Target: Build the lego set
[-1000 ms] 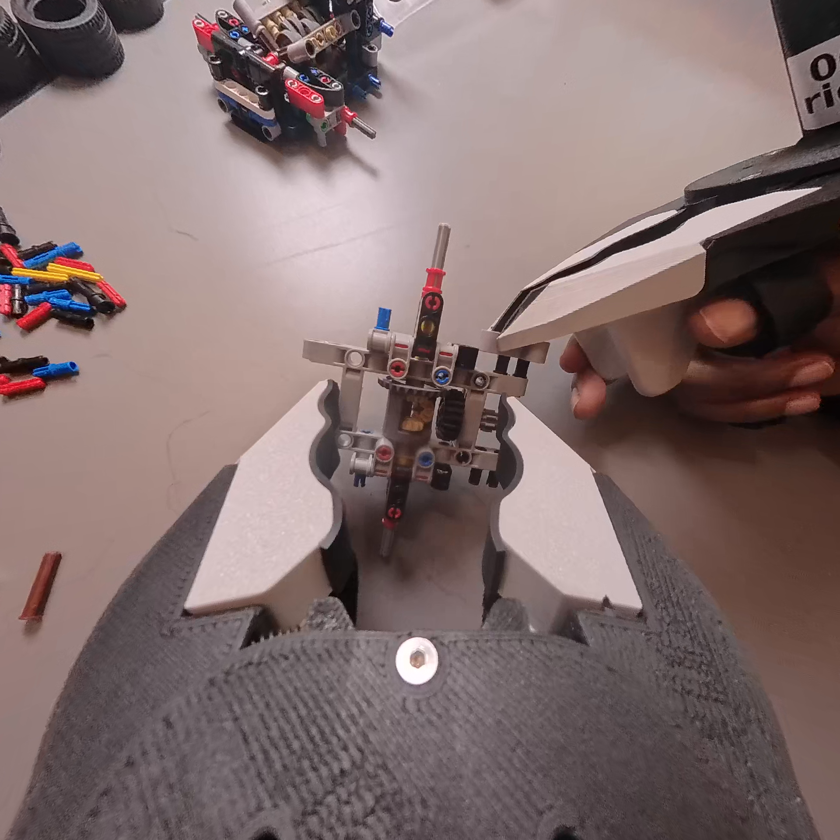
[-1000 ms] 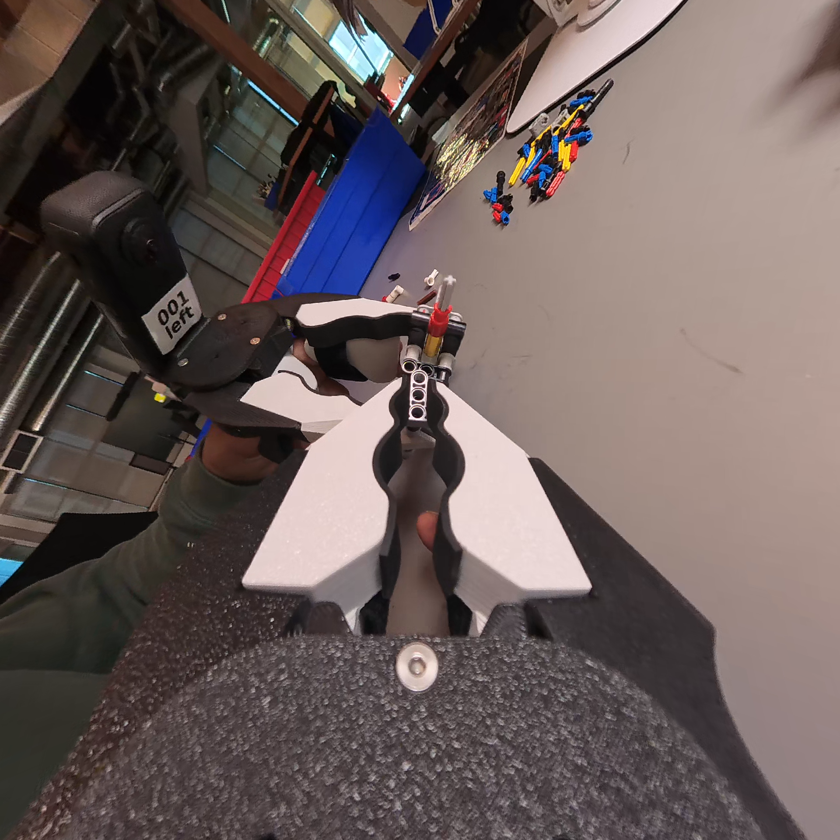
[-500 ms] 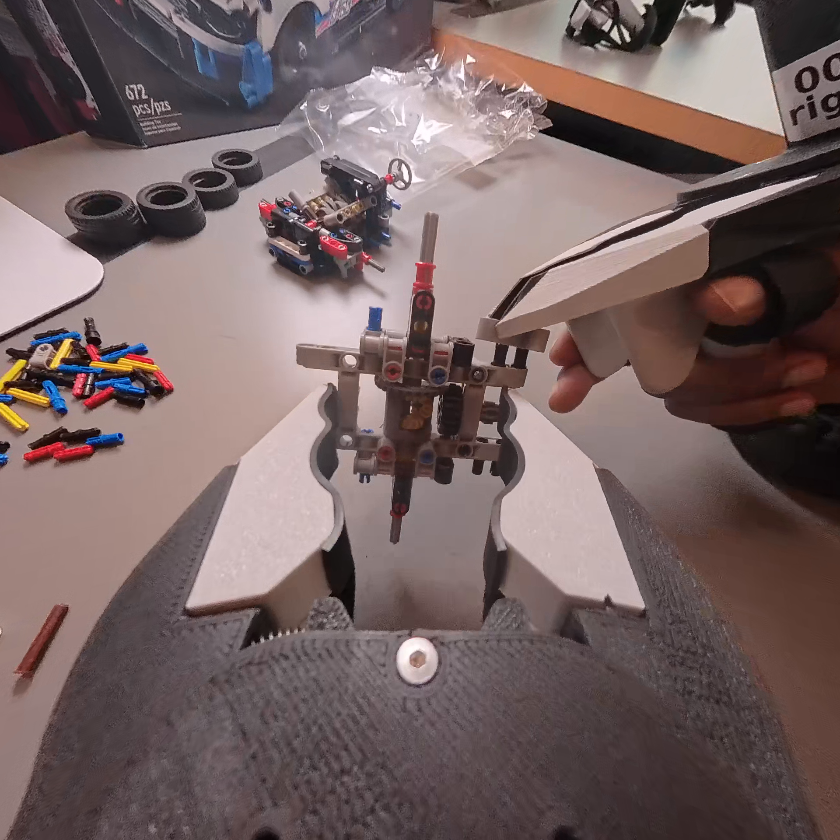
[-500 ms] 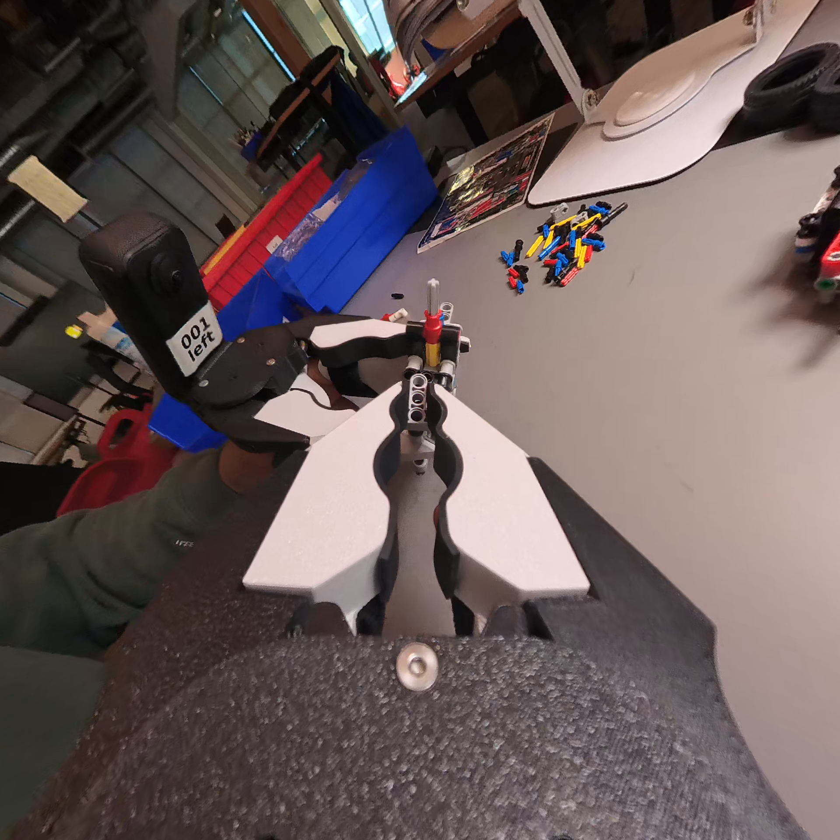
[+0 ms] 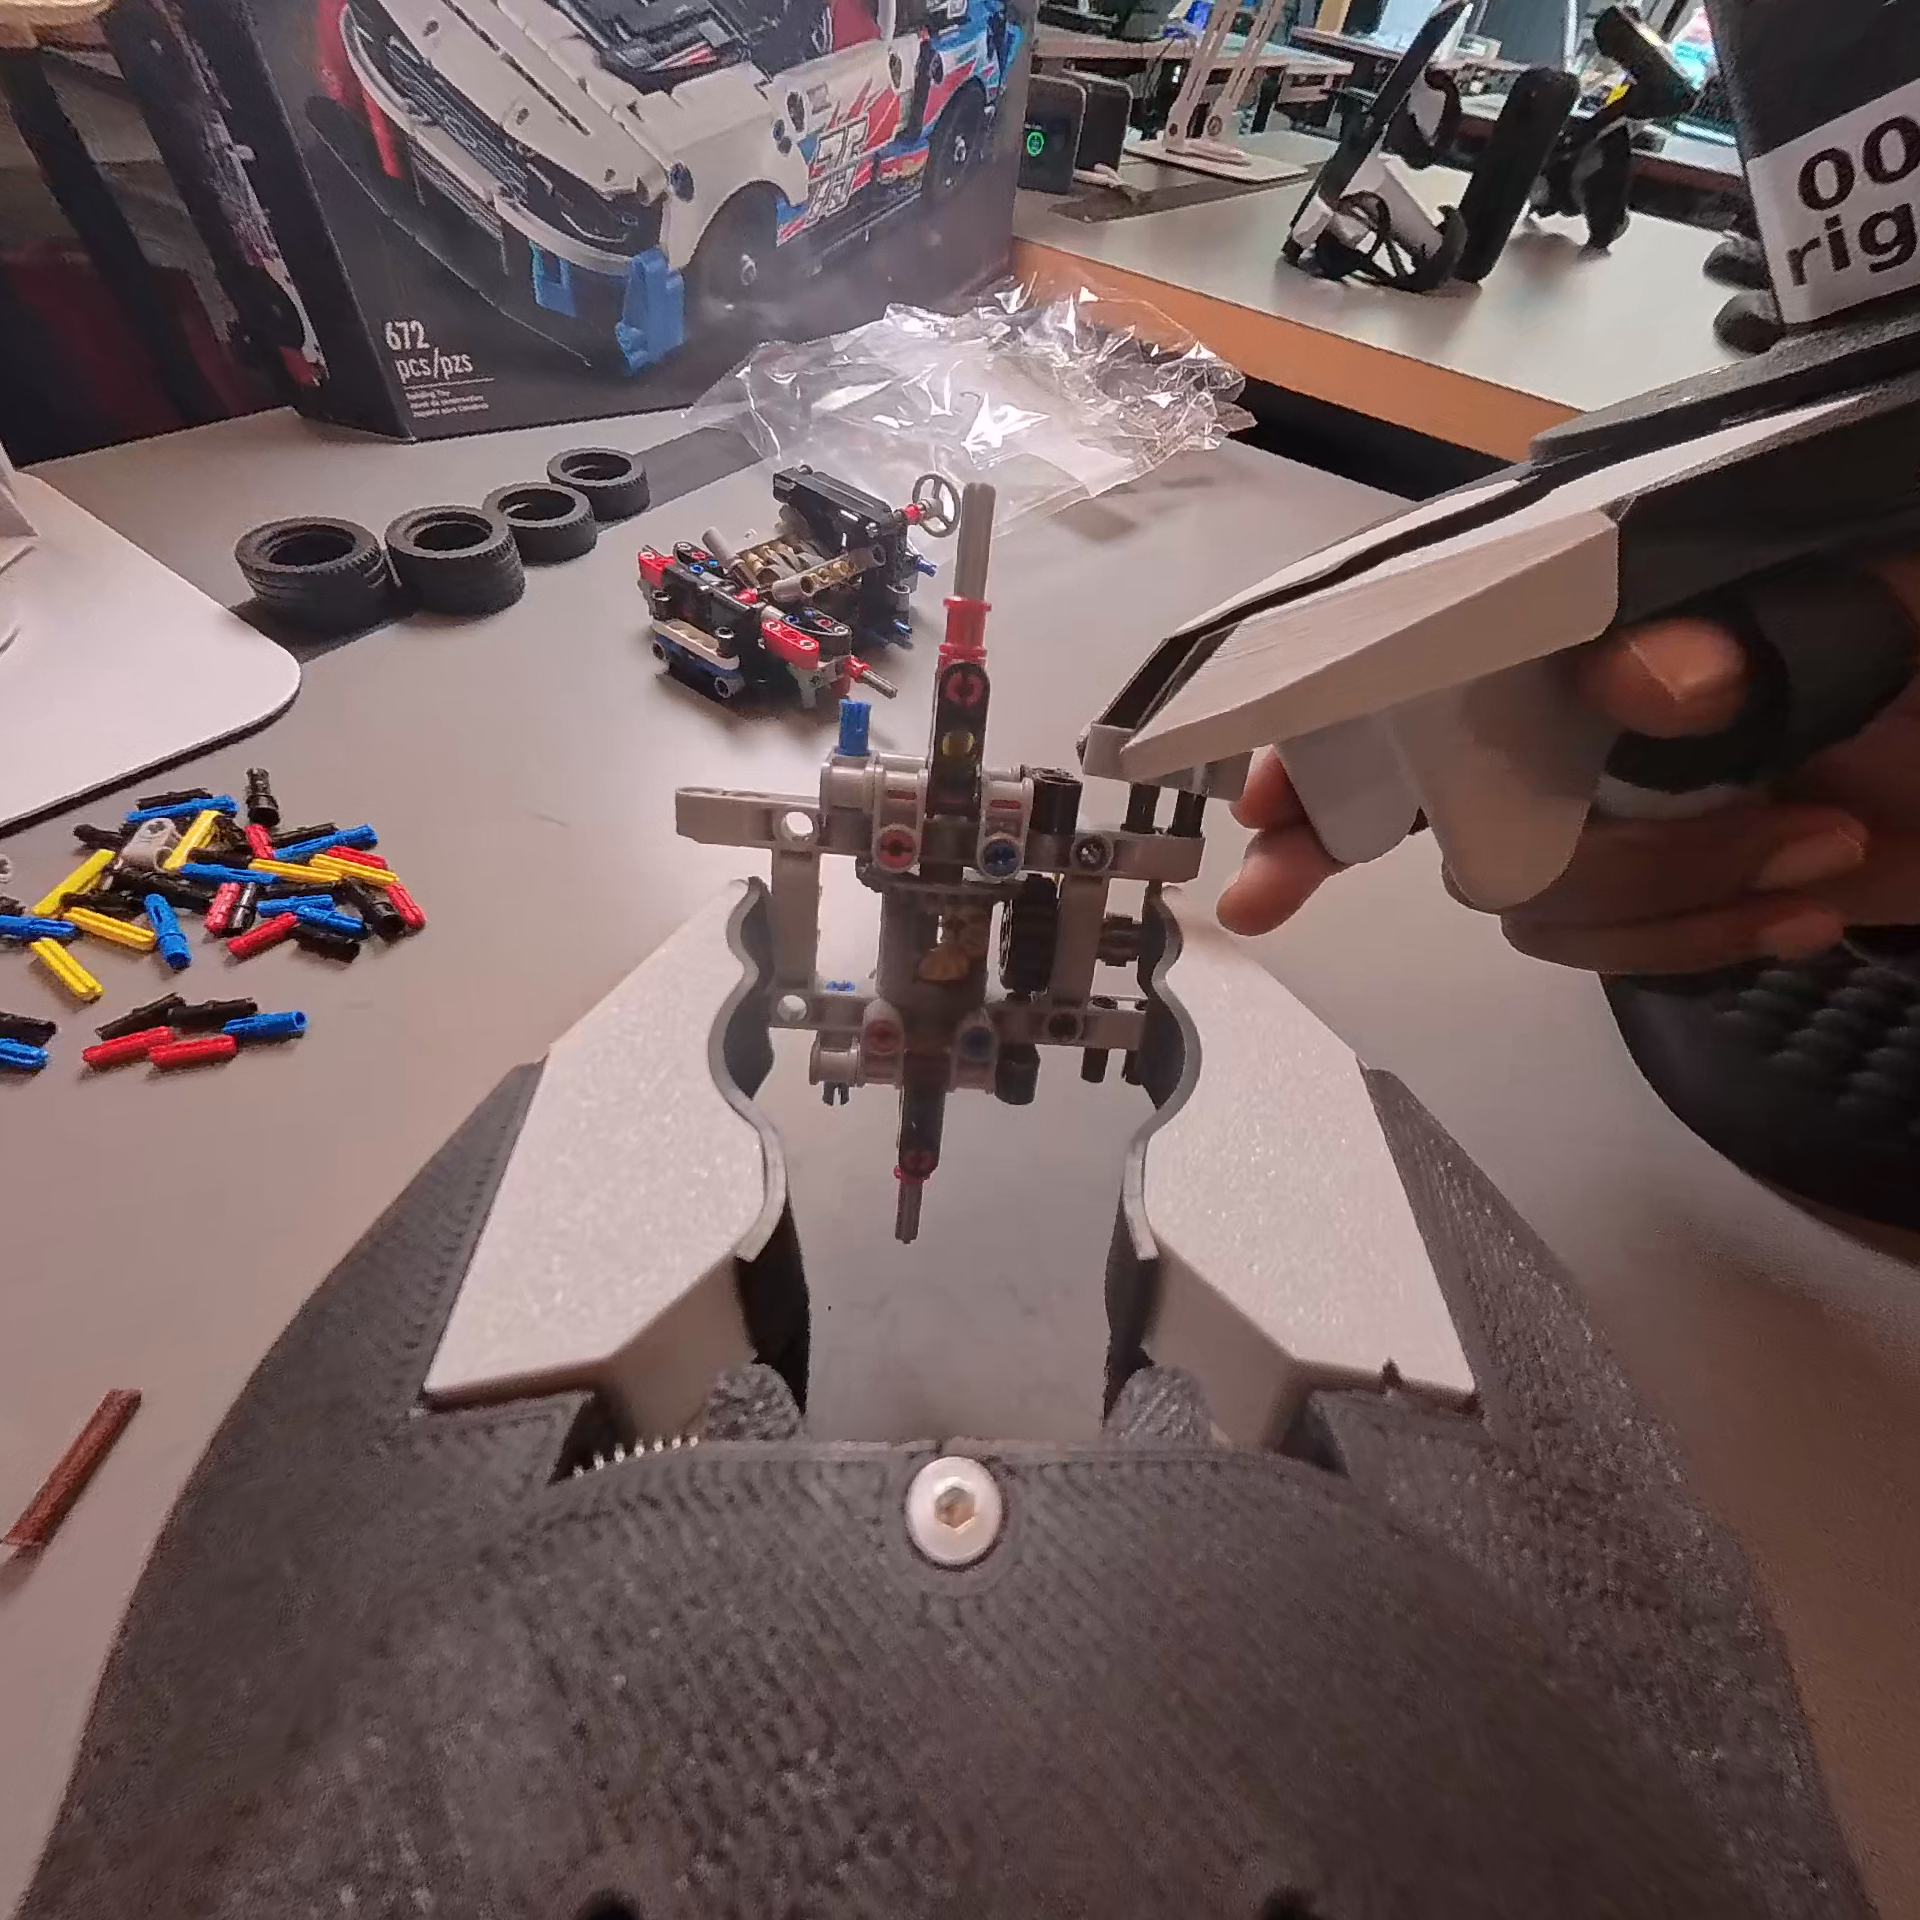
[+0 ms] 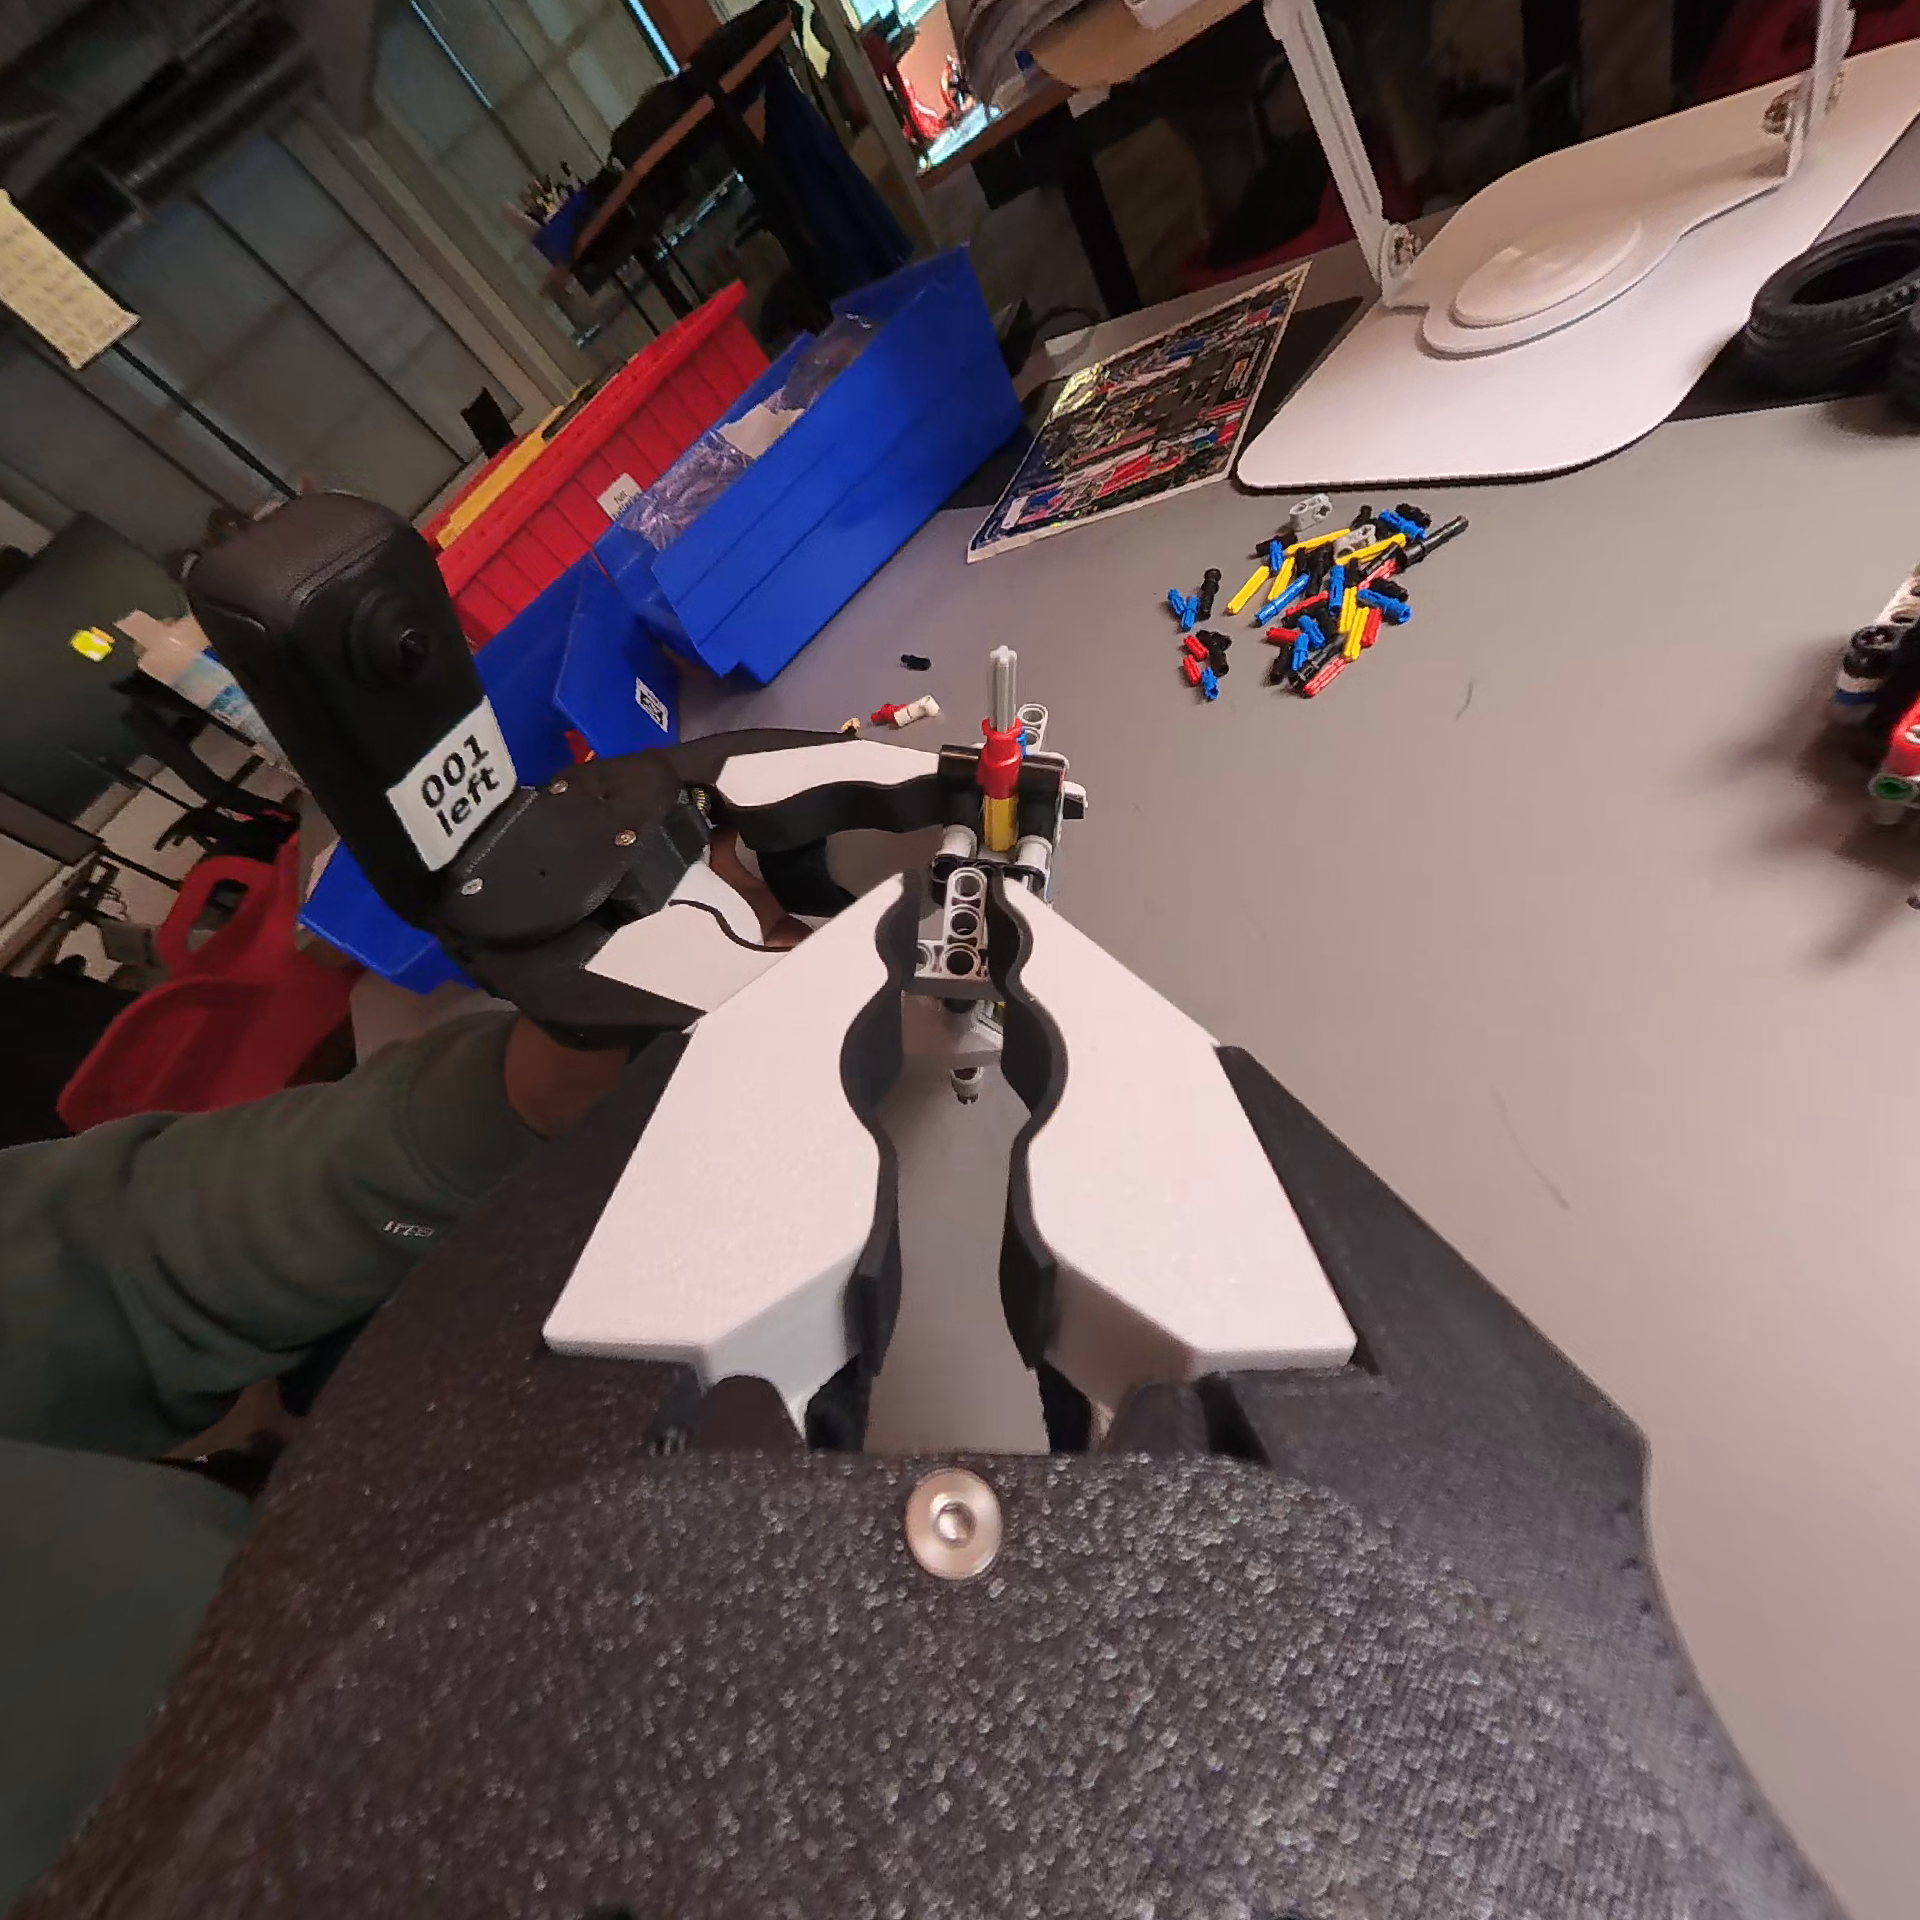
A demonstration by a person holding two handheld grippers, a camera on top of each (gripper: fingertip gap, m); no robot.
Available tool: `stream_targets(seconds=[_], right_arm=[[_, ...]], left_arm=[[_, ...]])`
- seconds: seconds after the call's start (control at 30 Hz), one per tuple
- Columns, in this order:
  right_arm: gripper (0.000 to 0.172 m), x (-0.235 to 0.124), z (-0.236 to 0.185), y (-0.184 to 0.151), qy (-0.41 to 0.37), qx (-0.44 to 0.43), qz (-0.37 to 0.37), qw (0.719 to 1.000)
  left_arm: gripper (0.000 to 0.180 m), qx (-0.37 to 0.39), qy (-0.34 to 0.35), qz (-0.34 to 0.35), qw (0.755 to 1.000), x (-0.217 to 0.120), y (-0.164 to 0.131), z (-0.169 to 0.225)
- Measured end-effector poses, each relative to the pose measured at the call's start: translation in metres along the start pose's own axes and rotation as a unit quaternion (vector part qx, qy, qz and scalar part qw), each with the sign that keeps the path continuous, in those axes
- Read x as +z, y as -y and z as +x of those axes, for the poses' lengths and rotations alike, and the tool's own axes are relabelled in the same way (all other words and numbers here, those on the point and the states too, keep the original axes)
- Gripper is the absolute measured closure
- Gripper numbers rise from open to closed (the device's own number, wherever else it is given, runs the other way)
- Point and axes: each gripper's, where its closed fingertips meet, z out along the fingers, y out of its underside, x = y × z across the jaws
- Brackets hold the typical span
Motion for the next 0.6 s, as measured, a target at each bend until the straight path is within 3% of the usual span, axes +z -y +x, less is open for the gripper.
stream_targets(seconds=[0.3,0.6], right_arm=[[0.152,0.001,-0.012,0.013,0.015,-0.024,0.011,1.0],[0.153,-0.003,-0.013,0.017,0.035,0.004,0.023,0.999]], left_arm=[[0.111,0.002,-0.008,0.027,1.0,-0.004,0.009,0.003],[0.111,-0.002,-0.016,0.037,0.999,-0.005,0.011,0.004]])
